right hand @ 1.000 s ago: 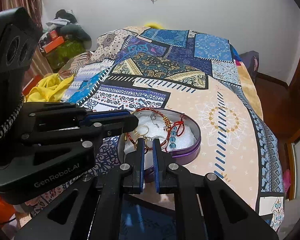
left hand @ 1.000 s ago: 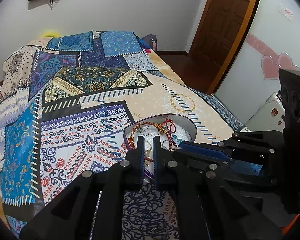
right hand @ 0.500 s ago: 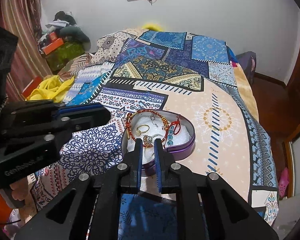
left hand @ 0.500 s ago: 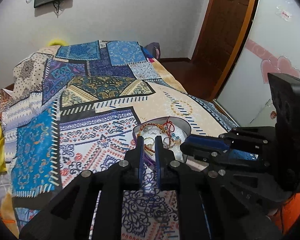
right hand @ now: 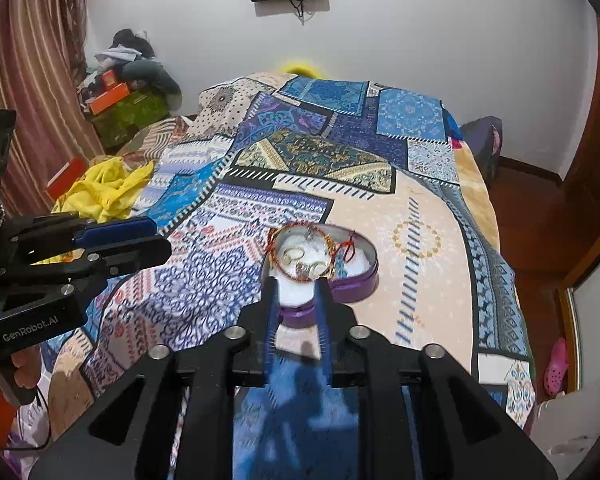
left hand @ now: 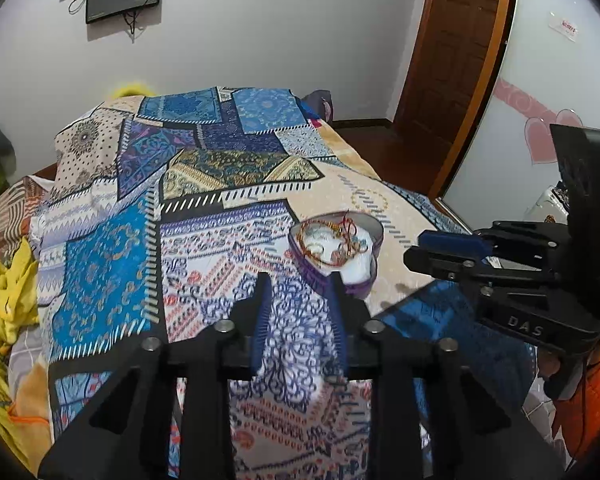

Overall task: Organize jewelry
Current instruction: 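Lift the right gripper out of the tin toward the last ring, then grasp the last silver ring from the bed with the right gripper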

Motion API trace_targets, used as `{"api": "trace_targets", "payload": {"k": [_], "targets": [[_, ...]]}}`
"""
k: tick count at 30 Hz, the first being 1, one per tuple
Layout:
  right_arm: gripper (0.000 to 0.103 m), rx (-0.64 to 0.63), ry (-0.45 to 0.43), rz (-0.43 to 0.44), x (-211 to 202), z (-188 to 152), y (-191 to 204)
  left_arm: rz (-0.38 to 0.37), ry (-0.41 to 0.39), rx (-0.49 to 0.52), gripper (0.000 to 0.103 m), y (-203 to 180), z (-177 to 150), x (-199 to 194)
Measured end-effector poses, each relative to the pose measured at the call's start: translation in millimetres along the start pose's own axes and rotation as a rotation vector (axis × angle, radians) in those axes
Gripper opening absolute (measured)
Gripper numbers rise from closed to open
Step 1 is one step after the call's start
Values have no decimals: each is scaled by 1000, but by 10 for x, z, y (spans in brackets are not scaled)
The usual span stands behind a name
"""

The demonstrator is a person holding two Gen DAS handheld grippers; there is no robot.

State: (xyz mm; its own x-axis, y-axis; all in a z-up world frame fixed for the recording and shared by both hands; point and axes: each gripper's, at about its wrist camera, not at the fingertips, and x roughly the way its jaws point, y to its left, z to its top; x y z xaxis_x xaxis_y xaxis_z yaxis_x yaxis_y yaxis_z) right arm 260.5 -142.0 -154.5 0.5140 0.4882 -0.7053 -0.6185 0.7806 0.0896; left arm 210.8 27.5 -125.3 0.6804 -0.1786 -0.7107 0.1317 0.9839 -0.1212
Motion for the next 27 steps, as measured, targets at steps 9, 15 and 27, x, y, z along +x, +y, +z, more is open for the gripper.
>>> {"api": "trace_targets", "payload": {"k": [9,15,27], "targets": [[30,1,49,14,64,-226,166,19,54,-9,34,40,-341,-66],[30,-58,127,63,331,-350,432,25,81,-54,34,184,-532,-68],[30,-166,176,32,615,-452,686,28,113,-109,34,423,-707,14]]}}
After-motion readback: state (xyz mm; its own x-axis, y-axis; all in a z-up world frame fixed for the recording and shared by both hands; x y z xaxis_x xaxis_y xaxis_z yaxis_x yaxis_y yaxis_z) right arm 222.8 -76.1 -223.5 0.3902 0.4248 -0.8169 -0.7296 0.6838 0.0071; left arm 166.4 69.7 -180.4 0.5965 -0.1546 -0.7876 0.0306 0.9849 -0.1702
